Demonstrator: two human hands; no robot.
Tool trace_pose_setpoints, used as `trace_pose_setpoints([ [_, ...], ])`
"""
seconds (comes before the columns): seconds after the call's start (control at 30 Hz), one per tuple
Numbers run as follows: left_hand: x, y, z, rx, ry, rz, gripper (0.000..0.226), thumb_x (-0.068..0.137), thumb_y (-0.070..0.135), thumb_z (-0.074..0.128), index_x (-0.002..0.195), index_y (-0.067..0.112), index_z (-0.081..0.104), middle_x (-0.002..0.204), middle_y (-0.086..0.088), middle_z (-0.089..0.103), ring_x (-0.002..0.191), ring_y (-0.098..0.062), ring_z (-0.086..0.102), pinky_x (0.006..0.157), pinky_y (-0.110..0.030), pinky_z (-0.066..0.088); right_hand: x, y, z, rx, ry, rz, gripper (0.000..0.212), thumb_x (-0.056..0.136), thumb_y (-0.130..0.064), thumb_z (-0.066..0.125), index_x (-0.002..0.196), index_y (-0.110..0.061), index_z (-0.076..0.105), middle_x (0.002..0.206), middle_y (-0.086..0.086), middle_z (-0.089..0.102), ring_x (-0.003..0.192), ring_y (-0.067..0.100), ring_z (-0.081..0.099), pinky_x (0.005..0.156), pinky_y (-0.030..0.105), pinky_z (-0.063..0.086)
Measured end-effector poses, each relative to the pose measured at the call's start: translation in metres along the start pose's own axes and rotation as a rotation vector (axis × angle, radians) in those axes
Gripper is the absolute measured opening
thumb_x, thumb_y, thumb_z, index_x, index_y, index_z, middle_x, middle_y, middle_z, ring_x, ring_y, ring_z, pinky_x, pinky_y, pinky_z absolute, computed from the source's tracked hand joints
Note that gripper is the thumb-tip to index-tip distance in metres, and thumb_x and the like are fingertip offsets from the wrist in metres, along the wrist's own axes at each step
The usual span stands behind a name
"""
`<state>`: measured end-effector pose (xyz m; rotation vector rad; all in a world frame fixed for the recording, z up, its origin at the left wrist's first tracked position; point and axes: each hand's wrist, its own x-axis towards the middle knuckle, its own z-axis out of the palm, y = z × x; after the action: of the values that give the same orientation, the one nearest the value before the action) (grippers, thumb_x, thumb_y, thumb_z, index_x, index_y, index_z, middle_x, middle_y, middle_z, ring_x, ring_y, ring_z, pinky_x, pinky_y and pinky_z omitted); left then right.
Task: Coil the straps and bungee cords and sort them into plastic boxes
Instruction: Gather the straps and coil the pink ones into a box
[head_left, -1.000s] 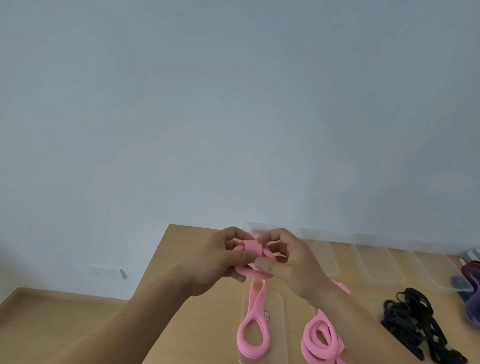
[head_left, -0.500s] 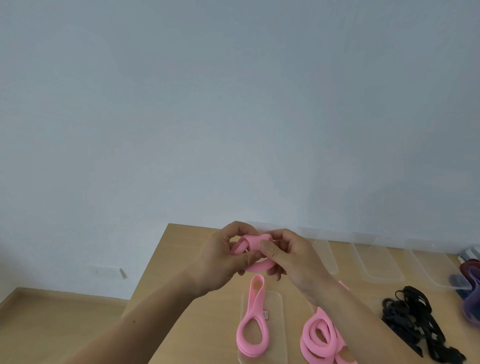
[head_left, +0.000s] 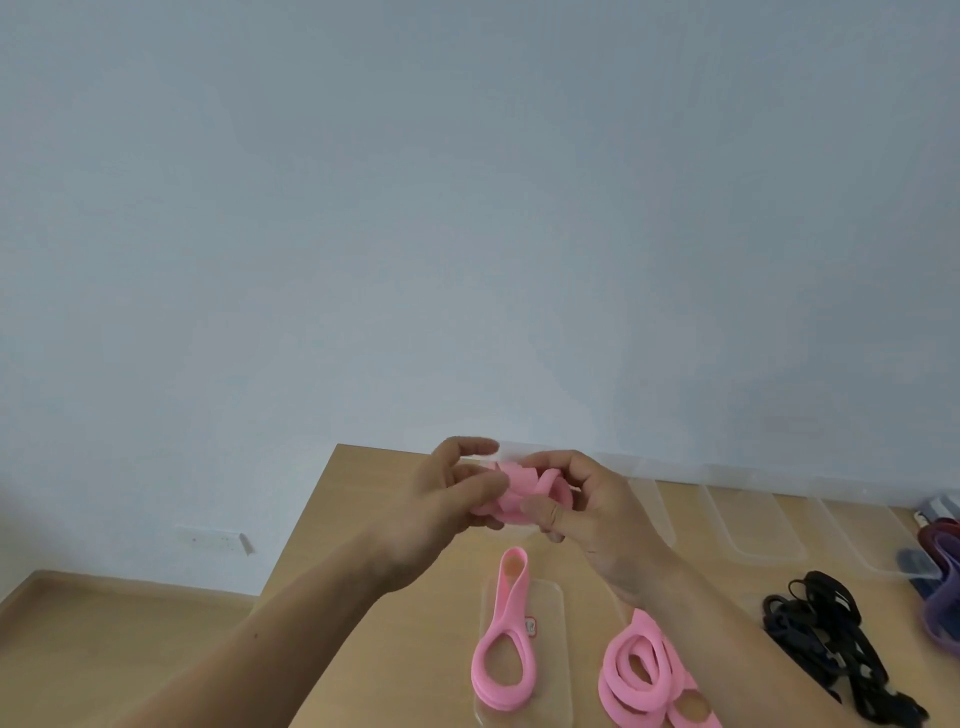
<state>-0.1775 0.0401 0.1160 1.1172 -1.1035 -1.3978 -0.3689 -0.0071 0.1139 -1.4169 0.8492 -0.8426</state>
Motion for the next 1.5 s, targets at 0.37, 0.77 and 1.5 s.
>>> trace_pose_setpoints([
  [0.37,-0.002,-0.008,-0.01,-0.001,0.056,-0.089,0.035,0.082,0.014,0.081,0.112,0.005,0.066,0.083,-0.013,0.071,0.07,-0.025,0.067,0.064,-0.027,0.054,0.01,0.017,0.012,-0.1,0.025,-0.114,0.04,0.067,-0.024,0.081,0.102,-0.039,0.069,0.1,0.001,0.073,0.095,0.025,0.069,0.087,0.043,0.058],
  [0.77,0.0,-0.03,-0.042,-0.075,0.147,-0.303,0.033,0.09,0.016,0.071,0.115,-0.002,0.057,0.071,-0.011,0.064,0.056,-0.017,0.056,0.052,-0.025,0.046,0.02,0.05,0.032,-0.998,0.025,-0.586,0.045,0.079,-0.052,0.067,0.112,-0.023,0.066,0.108,-0.013,0.064,0.1,0.01,0.057,0.083,0.026,0.053],
  [1.5,0.099,-0.106,-0.05,0.334,0.258,-0.506,0.033,0.096,0.028,0.051,0.124,0.012,0.049,0.104,-0.01,0.063,0.072,-0.019,0.061,0.058,-0.028,0.045,0.1,0.121,-0.036,-1.264,0.111,-0.639,0.023,0.067,-0.024,0.082,0.084,-0.02,0.066,0.076,-0.007,0.066,0.075,0.017,0.056,0.068,0.03,0.048],
])
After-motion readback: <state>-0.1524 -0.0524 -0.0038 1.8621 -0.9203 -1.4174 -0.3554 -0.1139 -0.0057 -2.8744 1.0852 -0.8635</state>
